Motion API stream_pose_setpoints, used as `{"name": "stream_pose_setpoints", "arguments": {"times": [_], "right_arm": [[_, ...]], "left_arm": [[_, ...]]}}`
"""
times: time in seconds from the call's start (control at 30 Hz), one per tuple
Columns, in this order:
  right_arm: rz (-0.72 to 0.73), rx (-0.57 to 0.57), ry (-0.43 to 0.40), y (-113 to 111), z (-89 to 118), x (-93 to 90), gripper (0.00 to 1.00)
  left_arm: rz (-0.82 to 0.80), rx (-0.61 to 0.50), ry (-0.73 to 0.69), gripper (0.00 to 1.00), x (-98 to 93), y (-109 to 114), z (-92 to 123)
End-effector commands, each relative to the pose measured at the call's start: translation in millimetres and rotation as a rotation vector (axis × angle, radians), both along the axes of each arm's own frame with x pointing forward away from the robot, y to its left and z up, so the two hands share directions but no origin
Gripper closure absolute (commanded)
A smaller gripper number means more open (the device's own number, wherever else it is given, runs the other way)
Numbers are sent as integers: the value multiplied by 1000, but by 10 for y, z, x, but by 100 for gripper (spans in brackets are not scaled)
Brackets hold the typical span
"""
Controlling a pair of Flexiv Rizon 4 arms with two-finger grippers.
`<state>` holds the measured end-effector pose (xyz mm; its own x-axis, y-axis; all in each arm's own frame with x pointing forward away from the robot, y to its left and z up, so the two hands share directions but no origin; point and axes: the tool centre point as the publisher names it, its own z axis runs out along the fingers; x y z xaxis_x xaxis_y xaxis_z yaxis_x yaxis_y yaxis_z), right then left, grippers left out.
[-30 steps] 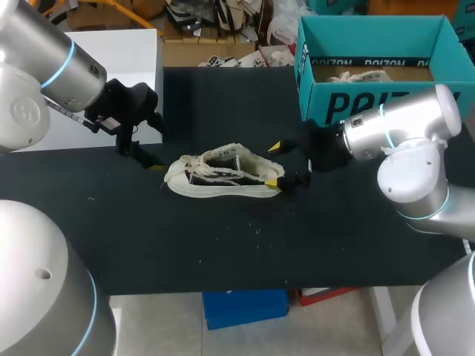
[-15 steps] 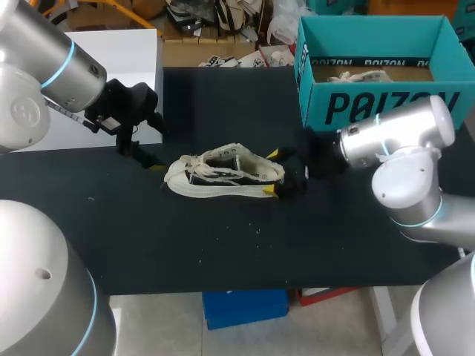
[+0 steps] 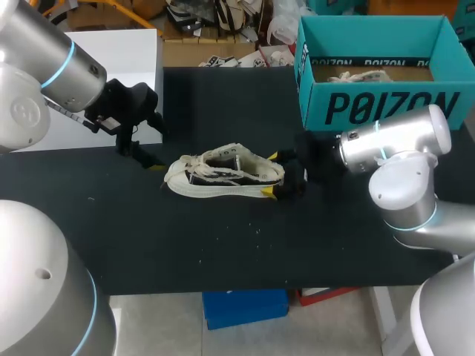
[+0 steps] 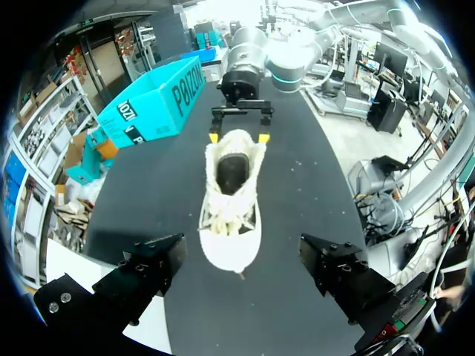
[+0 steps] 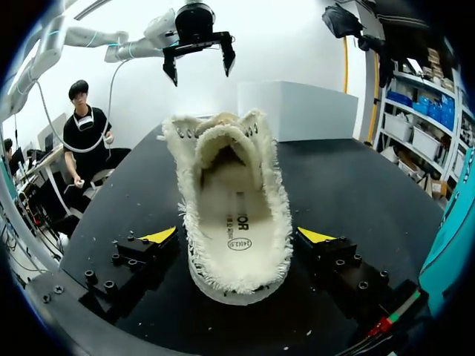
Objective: Take the shoe out of the shoebox, open the shoe tongue, remove and reinsert the insole, then place the shoe into the shoebox
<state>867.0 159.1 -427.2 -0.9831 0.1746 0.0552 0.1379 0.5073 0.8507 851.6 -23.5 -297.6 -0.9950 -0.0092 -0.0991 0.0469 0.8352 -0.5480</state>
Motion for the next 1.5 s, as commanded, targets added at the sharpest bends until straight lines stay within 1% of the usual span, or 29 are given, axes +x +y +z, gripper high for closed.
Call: {"name": "stream_pose_setpoints", "arguments": {"times": [0.03,0.27,0.43,0.47,0.5,0.53,1.17,1.2,1.27,1.37,1.4,1.43,1.5], "right_arm": [[-1,3,1,17,-29,21,0],[6,7,8,34,-66,36,0],[3,-10,4,48,-84,45,0],[-7,-12,-1,50,-89,48,45],[-9,-13,-2,49,-91,51,98],[-9,-13,-2,49,-91,51,100],[-9,-13,-2,49,-91,51,100],[-9,-13,-2,49,-91,51,100],[-9,-13,-2,49,-91,51,100],[-9,-13,-2,49,-91,51,100],[-9,-13,-2,49,-91,51,100],[-9,-13,-2,49,-91,51,100],[-9,-13,-2,49,-91,51,100]], "left_arm": [[0,-3,-5,0,-8,8,-11],[0,-3,-5,0,-8,8,-11],[0,-3,-5,0,-8,8,-11],[0,-3,-5,0,-8,8,-11],[0,-3,-5,0,-8,8,-11],[0,-3,-5,0,-8,8,-11],[0,-3,-5,0,-8,8,-11],[19,-14,23,0,15,-52,-17],[103,15,93,0,67,-143,-62],[244,61,155,0,121,-223,-80],[289,48,217,0,132,-258,-77],[319,42,254,0,143,-273,-71],[318,52,251,0,151,-284,-49]]}}
